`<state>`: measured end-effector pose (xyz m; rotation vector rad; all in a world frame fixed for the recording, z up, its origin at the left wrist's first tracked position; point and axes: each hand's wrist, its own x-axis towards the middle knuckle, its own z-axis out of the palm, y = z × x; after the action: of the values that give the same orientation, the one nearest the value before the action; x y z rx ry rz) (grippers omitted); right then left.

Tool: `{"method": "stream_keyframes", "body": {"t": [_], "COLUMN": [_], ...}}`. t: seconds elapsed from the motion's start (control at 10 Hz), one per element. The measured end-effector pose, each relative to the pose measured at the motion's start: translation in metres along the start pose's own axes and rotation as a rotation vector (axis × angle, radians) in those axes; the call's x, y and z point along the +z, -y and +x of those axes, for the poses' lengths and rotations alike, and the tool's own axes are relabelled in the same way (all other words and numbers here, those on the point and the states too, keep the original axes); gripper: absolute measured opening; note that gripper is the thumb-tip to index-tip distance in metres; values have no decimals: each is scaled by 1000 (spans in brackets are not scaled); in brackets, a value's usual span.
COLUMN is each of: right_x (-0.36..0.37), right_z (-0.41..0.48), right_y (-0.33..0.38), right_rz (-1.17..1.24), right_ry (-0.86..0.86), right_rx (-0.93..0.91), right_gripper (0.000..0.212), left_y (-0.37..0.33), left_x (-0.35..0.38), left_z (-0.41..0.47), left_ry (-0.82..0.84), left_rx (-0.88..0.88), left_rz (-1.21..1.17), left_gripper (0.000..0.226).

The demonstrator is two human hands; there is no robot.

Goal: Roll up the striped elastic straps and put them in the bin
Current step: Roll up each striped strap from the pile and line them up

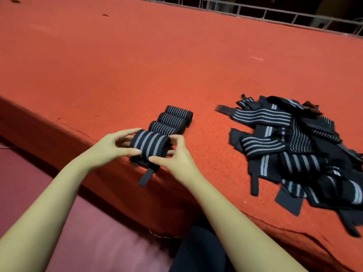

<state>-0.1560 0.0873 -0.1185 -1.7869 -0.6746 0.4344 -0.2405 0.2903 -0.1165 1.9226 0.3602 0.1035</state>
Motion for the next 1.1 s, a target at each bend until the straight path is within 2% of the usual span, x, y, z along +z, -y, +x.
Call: {"method": "stream_keyframes", "body": {"t": [0.1, 0.2, 0.4, 0.7, 0.8, 0.9, 1.0, 1.1], "right_x": [2, -1, 3, 2, -4, -20, -43, -73], "right_z": [0, -2, -1, -1, -3, -8, -12, -21], "right_y": [-4, -5, -9, -7, -6, -2, 2, 1], "right_rz": [-305, -391, -408, -386, -373, -390, -496, -626], "right_ry": [-79, -92, -120, -102, -46, 32, 23, -56], "right_rx": [-77, -96, -84, -54, -50, -26, 15, 17], "right_gripper": [71, 74, 74, 77, 79, 77, 61, 41], "left_y": [-18, -19, -21, -22, -29, -44, -70, -94], "left_x": [0, 0, 1, 6, 3, 3, 17, 50], "left_z": [-11, -1, 5, 4, 1, -4, -4, 4], "left_ry": [1, -9, 9, -51, -35, -41, -57, -61], "left_rx": [106, 161, 194, 199, 185, 215, 289, 344], "left_rz": [105, 262, 398, 508, 647, 941, 1076, 1166], "left_gripper": [77, 79, 74, 74, 74, 65, 52, 41]}}
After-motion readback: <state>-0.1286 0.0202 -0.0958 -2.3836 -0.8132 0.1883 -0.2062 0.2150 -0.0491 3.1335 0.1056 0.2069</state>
